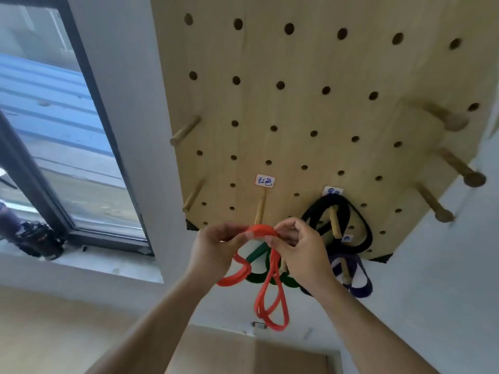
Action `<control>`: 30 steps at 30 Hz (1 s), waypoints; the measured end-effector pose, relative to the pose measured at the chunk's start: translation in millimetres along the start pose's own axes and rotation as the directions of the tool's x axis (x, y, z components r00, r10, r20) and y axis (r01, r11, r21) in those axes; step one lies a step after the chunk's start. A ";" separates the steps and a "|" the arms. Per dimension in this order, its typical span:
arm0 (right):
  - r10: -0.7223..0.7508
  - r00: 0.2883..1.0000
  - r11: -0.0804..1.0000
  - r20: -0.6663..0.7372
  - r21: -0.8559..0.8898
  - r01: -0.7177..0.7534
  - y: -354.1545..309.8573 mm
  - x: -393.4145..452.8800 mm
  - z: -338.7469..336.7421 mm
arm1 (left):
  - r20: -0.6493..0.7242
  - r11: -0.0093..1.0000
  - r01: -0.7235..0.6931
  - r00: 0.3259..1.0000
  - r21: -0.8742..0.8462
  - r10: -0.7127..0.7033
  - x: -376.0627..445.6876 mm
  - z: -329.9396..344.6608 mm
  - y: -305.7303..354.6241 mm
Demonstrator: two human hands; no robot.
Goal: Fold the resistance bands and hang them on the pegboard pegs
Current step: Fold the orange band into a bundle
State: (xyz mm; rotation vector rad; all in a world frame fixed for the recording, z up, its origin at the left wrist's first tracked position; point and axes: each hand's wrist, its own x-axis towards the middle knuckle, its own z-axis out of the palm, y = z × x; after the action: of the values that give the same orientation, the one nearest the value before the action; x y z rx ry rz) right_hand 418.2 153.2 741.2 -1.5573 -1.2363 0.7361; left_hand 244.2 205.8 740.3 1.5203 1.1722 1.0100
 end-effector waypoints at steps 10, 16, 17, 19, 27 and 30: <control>-0.037 0.991 0.991 -0.132 0.122 0.053 30.1 79.5 18.7 | -0.109 0.998 0.006 0.994 0.061 0.001 79.8 22.5 -12.8; -0.005 0.975 0.981 -0.224 0.190 0.049 31.8 100.4 21.9 | -0.098 0.990 -0.008 0.995 0.139 0.021 110.0 35.8 -9.4; -0.012 0.972 0.983 -0.234 0.174 0.054 30.9 101.8 21.5 | -0.091 0.990 -0.008 0.996 0.141 0.021 112.8 35.8 -10.2; -0.027 0.968 0.988 -0.248 0.138 0.063 30.2 103.9 21.0 | -0.068 0.991 -0.012 0.997 0.132 0.021 117.7 33.3 -15.7; -0.284 0.898 0.936 -0.338 -0.302 0.182 29.7 109.7 26.0 | 0.011 0.969 -0.078 0.997 0.235 0.078 122.1 29.1 -37.2; -0.350 0.879 0.884 -0.323 -0.426 0.195 30.8 107.1 22.9 | -0.019 0.963 -0.106 0.993 0.246 0.114 122.0 28.4 -39.5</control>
State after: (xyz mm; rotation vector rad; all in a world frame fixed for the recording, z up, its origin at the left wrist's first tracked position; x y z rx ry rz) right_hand 441.0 261.9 716.3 -1.6820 -1.3058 -0.0217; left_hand 288.2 323.9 703.3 1.7861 1.2845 0.9946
